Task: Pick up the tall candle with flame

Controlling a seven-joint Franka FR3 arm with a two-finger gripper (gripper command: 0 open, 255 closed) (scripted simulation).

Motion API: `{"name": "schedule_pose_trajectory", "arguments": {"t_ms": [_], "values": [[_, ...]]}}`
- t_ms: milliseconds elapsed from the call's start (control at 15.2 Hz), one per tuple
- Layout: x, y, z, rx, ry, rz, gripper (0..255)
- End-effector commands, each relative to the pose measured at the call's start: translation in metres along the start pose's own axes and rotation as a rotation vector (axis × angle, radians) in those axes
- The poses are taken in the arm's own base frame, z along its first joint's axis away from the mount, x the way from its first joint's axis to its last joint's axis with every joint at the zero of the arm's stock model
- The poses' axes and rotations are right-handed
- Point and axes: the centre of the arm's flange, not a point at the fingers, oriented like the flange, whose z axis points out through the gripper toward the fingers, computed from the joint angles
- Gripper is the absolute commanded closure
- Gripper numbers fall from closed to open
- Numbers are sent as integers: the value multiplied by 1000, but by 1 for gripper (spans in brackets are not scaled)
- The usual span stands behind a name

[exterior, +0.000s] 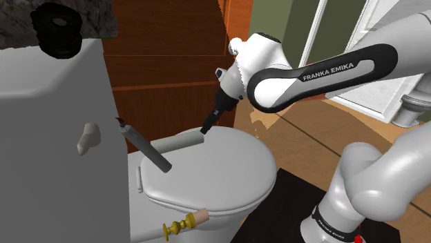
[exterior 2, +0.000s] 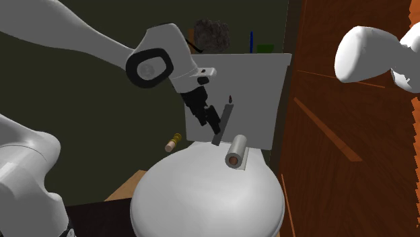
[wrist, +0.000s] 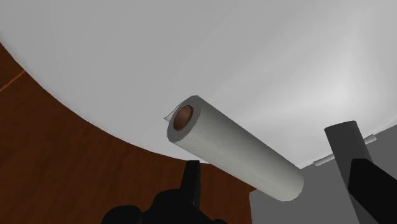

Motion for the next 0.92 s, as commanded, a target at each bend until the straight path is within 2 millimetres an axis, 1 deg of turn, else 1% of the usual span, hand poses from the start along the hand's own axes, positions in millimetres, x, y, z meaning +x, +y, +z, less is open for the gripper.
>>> {"name": "schedule_pose_trajectory", "arguments": {"t_ms": [0, 462, 858], "values": [[9, -14, 16, 11, 42, -29, 0], [38, -68, 68, 48, 174, -130, 0], [63, -118, 107, 80, 287, -217, 0]]}}
